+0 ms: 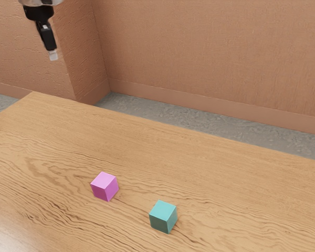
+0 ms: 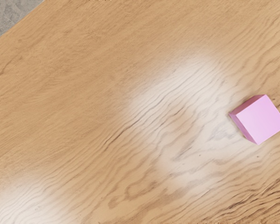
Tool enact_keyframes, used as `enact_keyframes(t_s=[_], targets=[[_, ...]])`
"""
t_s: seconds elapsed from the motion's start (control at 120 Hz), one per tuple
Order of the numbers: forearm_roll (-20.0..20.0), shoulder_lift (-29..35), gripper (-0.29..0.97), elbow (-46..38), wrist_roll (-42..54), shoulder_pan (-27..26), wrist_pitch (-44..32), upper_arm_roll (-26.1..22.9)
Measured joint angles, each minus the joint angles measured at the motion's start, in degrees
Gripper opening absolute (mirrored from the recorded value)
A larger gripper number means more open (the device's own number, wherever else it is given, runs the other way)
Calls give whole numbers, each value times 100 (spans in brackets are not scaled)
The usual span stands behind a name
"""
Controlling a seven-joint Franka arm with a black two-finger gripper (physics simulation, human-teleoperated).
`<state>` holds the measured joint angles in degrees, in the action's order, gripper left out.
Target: Pick up the blue block with one arm, and put the blue block on the pink block with one arm
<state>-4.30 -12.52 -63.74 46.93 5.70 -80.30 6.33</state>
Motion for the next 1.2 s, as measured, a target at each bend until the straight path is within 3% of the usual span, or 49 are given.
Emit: enact_keyframes(t_s=[0.133,0.2,0.267,0.533,0.667,0.733,0.825,0.967,1.05,1.133,1.2], targets=[[19,10,68,220,480,1,57,8],[-193,301,68,1258,566,14,266,-333],[-355,713,68,1663,633,-121,442,-629],[-516,681,68,1643,845,-53,725,-1062],[-486,629,68,268,930,-36,469,-1103],[-459,1159,68,-1414,963,3,-51,-1155],[-42,1991,68,-3736,1006,-15,-865,-1184],[442,2648,68,-5331,1179,-45,-1475,-1715],[677,2899,68,-6373,1428,-53,-2266,-1997],[1047,2872,68,-6790,1617,-52,-2933,-2282],[1072,2816,68,-6888,2042,-56,-3308,-2467]])
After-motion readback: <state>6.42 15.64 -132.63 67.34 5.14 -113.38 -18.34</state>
